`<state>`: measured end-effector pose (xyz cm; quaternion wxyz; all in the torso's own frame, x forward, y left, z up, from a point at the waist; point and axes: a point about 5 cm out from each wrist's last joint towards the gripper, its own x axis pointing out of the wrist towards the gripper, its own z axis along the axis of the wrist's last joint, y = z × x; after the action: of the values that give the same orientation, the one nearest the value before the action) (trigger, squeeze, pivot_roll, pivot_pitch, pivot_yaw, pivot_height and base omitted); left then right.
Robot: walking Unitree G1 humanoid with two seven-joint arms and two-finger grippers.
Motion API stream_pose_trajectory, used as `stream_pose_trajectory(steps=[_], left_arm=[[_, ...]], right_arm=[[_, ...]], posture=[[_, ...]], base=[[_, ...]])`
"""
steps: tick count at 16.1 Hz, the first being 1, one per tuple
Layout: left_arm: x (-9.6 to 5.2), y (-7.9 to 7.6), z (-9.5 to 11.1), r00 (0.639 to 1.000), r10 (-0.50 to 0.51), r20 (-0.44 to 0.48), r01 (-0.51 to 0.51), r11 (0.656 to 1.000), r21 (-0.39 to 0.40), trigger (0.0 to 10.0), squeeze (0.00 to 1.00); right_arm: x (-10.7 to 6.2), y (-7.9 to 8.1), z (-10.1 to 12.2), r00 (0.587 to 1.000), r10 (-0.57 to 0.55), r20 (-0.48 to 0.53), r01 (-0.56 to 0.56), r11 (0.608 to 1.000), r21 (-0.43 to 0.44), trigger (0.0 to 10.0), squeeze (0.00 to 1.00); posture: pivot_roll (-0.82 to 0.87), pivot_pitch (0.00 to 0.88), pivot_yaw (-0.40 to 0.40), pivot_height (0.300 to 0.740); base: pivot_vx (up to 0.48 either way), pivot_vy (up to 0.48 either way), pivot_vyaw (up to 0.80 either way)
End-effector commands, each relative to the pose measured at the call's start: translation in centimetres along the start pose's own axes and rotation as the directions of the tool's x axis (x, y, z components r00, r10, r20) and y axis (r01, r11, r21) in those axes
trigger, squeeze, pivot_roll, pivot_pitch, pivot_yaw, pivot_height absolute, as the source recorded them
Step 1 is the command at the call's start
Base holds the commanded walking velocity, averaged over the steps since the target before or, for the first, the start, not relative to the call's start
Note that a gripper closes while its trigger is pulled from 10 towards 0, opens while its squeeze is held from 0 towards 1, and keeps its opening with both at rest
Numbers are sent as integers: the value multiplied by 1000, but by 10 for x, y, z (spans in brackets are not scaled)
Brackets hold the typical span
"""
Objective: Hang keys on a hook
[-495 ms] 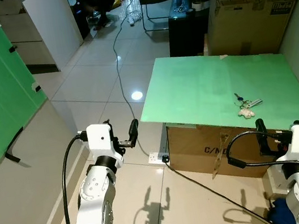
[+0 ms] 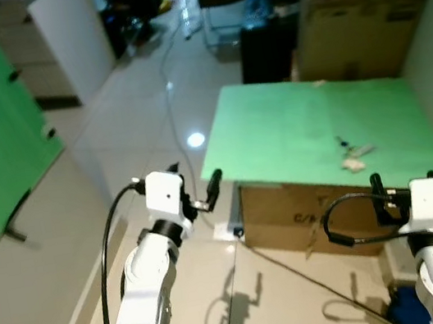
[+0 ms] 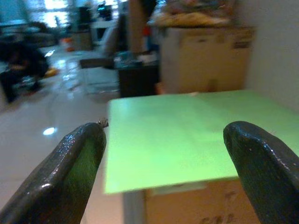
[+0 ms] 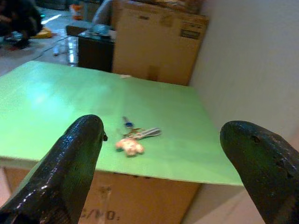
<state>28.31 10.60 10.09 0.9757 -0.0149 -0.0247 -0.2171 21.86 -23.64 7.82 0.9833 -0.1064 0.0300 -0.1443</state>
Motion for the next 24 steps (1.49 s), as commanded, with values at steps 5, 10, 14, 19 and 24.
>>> stream_pose_trajectory(steps=[5,10,14,19,24], left_arm=[[6,-7,2,998,-58,4,58,998,-22,10000,0],[6,-13,2,994,-113,10,113,993,-35,10000,0],[6,-12,0,992,-125,3,125,992,-31,10000,0],[6,-10,-5,996,-90,-25,90,996,14,10000,0],[10,-6,-7,996,-77,-41,76,997,-23,10000,0]], right_arm=[[7,-4,5,1000,-28,-7,28,1000,7,10000,0],[4,-2,2,1000,-17,-22,18,1000,16,10000,0],[3,0,2,1000,-11,-23,11,1000,24,10000,0],[1,2,0,999,-8,-36,9,999,31,10000,0],[-4,8,-5,998,3,-59,0,999,54,10000,0]], posture=[[-191,0,67,740],[-191,0,72,740],[-194,0,81,740],[-197,0,87,740],[-197,0,97,740]], base=[[461,0,0],[461,0,0],[436,0,0],[86,-192,0],[0,-472,0]])
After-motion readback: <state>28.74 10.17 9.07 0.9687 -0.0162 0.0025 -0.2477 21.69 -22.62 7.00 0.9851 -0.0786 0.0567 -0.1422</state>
